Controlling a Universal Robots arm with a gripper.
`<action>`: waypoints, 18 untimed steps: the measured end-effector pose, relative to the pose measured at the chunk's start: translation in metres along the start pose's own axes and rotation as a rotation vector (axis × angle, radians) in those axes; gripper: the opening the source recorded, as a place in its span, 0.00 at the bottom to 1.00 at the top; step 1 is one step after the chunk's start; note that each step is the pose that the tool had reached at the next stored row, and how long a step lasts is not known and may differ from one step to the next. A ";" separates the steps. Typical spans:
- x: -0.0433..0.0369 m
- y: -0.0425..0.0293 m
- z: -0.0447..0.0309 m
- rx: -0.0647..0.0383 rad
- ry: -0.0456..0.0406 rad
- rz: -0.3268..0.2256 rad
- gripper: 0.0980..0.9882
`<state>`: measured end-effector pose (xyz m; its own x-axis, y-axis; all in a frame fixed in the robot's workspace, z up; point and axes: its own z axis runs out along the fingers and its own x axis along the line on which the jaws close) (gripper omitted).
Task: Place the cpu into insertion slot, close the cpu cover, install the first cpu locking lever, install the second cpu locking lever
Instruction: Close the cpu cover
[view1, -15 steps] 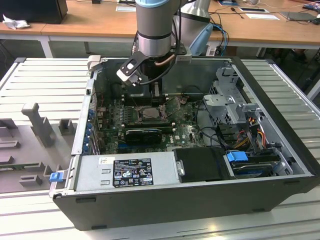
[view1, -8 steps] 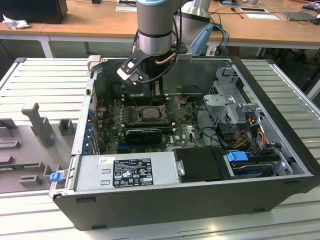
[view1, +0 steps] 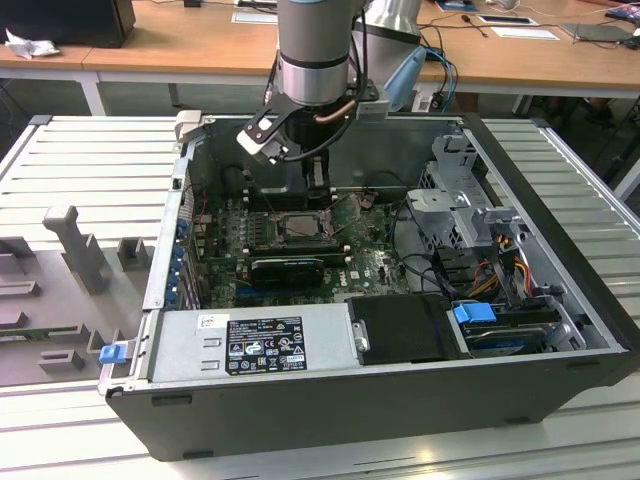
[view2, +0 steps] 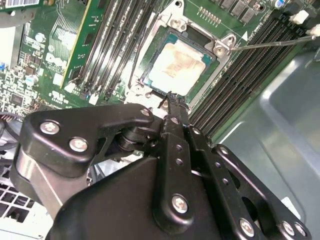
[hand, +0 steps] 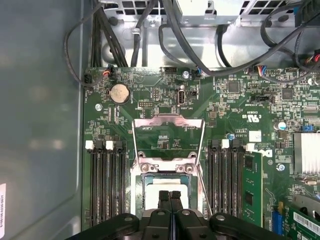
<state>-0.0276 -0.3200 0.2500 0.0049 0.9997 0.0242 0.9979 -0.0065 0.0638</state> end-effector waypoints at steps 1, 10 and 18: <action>0.0000 0.0003 -0.0010 0.000 0.0000 0.000 0.01; 0.0003 0.0113 -0.0043 0.000 0.0000 0.000 0.01; 0.0004 0.0162 -0.0065 0.000 -0.0003 0.000 0.01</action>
<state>-0.0118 -0.3199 0.2575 0.0050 0.9997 0.0239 0.9980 -0.0065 0.0633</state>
